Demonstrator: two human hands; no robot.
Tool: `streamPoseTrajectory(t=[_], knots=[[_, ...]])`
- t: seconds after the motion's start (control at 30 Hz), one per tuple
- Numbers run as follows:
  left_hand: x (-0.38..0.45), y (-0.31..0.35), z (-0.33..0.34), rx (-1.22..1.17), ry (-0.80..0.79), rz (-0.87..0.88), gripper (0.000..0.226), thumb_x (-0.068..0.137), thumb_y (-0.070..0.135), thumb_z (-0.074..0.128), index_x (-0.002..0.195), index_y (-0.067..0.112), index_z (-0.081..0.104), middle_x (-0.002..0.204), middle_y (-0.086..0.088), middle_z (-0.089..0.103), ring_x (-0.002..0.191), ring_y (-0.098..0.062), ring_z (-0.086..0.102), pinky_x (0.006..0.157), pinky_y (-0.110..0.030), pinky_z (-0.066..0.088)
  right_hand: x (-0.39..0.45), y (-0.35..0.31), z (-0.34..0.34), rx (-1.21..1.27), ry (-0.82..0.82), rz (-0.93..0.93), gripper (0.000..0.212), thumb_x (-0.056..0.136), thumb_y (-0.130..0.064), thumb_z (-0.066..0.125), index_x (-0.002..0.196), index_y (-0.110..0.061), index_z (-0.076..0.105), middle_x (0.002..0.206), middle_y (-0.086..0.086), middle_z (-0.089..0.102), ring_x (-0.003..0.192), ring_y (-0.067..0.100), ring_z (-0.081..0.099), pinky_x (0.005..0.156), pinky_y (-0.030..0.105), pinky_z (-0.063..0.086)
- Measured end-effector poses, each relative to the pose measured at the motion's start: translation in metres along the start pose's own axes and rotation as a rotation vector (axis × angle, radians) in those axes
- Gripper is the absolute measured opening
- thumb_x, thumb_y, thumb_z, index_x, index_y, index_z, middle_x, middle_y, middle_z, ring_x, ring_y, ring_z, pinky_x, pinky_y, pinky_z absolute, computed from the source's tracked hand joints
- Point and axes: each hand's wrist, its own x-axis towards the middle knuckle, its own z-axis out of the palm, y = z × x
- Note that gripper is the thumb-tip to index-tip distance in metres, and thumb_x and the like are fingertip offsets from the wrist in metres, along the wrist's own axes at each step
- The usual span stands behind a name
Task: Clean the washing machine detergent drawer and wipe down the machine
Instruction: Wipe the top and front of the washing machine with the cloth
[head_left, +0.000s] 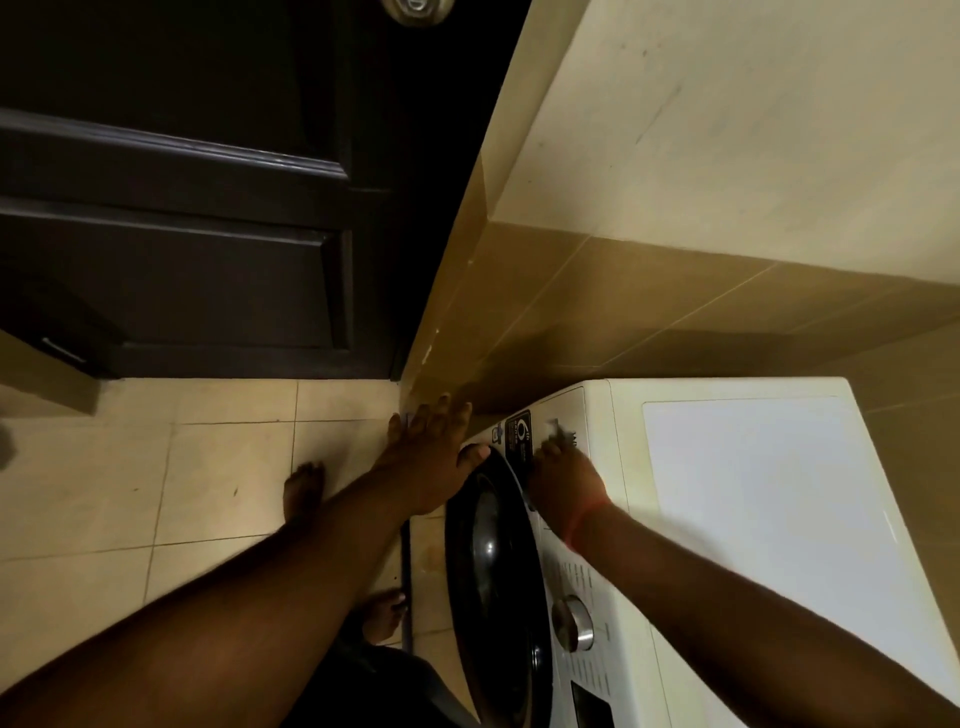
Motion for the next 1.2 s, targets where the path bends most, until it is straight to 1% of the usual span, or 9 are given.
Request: streamPoseTrajectory(t=[0.2, 0.33, 0.47, 0.63, 0.8, 0.93, 1.03, 1.13, 1.2], knots=[[-0.003, -0.008, -0.002, 0.025, -0.033, -0.036, 0.071, 0.096, 0.067, 0.014, 0.155, 0.033, -0.008, 0.164, 0.0, -0.013, 0.151, -0.024, -0.01, 0.119, -0.057, -0.004, 0.016, 0.046, -0.015, 0.207, 0.236, 0.122, 0.037, 0.101, -0.024, 0.041, 0.131, -0.009, 0.058, 0.147, 0.017, 0.043, 0.139, 0.034, 0.034, 0.116, 0.043, 0.027], [-0.006, 0.0, -0.003, -0.007, 0.007, -0.021, 0.071, 0.095, 0.066, 0.015, 0.155, 0.033, -0.006, 0.165, -0.002, -0.01, 0.151, -0.026, -0.007, 0.119, -0.057, -0.003, -0.04, 0.013, 0.006, 0.166, 0.172, 0.033, 0.028, 0.094, -0.021, 0.054, 0.118, -0.018, 0.068, 0.138, 0.012, 0.048, 0.132, 0.036, 0.037, 0.113, 0.045, 0.027], [-0.007, 0.002, -0.008, -0.013, 0.023, -0.03, 0.072, 0.095, 0.067, 0.016, 0.155, 0.033, -0.007, 0.165, -0.002, -0.01, 0.151, -0.027, -0.007, 0.119, -0.058, -0.004, -0.067, -0.026, 0.03, 0.129, 0.05, -0.018, 0.033, 0.089, -0.016, 0.061, 0.12, -0.011, 0.065, 0.138, 0.017, 0.047, 0.135, 0.042, 0.033, 0.117, 0.052, 0.022], [-0.006, 0.02, -0.019, 0.053, 0.002, 0.068, 0.073, 0.094, 0.069, 0.016, 0.154, 0.035, -0.008, 0.164, 0.001, -0.011, 0.151, -0.026, -0.009, 0.119, -0.057, -0.004, -0.047, -0.045, 0.035, 0.22, 0.056, -0.09, 0.031, 0.091, -0.02, 0.062, 0.12, -0.009, 0.064, 0.119, 0.012, 0.061, 0.118, 0.034, 0.05, 0.108, 0.048, 0.034], [0.0, 0.031, -0.038, 0.241, 0.008, 0.089, 0.073, 0.095, 0.067, 0.013, 0.155, 0.032, -0.009, 0.165, -0.001, -0.009, 0.151, -0.026, -0.009, 0.119, -0.056, -0.006, -0.079, -0.037, 0.046, 0.359, 0.183, 0.036, 0.029, 0.087, -0.013, 0.064, 0.114, -0.005, 0.068, 0.123, 0.015, 0.059, 0.123, 0.037, 0.048, 0.105, 0.049, 0.04], [0.001, 0.06, -0.04, 0.313, 0.007, 0.145, 0.071, 0.096, 0.064, 0.013, 0.155, 0.032, -0.01, 0.164, 0.0, -0.011, 0.151, -0.025, -0.008, 0.119, -0.055, -0.005, -0.127, -0.027, 0.068, 0.642, 0.367, 0.135, 0.022, 0.076, -0.015, 0.067, 0.096, -0.025, 0.072, 0.12, 0.001, 0.057, 0.117, 0.028, 0.052, 0.089, 0.039, 0.051], [-0.001, 0.09, -0.039, 0.379, -0.01, 0.232, 0.07, 0.098, 0.062, 0.015, 0.155, 0.032, -0.01, 0.164, 0.001, -0.013, 0.151, -0.024, -0.011, 0.119, -0.056, -0.003, -0.133, -0.037, 0.066, 0.776, 0.562, 0.257, 0.021, 0.082, -0.027, 0.064, 0.102, -0.023, 0.069, 0.122, 0.001, 0.054, 0.11, 0.023, 0.053, 0.078, 0.034, 0.055], [0.001, 0.122, -0.041, 0.465, -0.022, 0.315, 0.071, 0.099, 0.061, 0.016, 0.154, 0.029, -0.013, 0.163, 0.0, -0.017, 0.15, -0.024, -0.014, 0.12, -0.055, -0.004, -0.112, -0.049, 0.049, 0.902, 0.607, 0.378, 0.036, 0.092, -0.038, 0.036, 0.112, -0.023, 0.063, 0.124, 0.002, 0.052, 0.112, 0.021, 0.047, 0.084, 0.034, 0.053], [0.004, 0.136, -0.043, 0.545, -0.023, 0.393, 0.071, 0.098, 0.061, 0.015, 0.154, 0.029, -0.014, 0.163, 0.0, -0.018, 0.15, -0.024, -0.014, 0.12, -0.055, -0.003, -0.104, -0.048, 0.049, 0.883, 0.596, 0.424, 0.03, 0.09, -0.035, 0.046, 0.113, -0.027, 0.063, 0.126, 0.001, 0.05, 0.114, 0.022, 0.044, 0.082, 0.034, 0.054]])
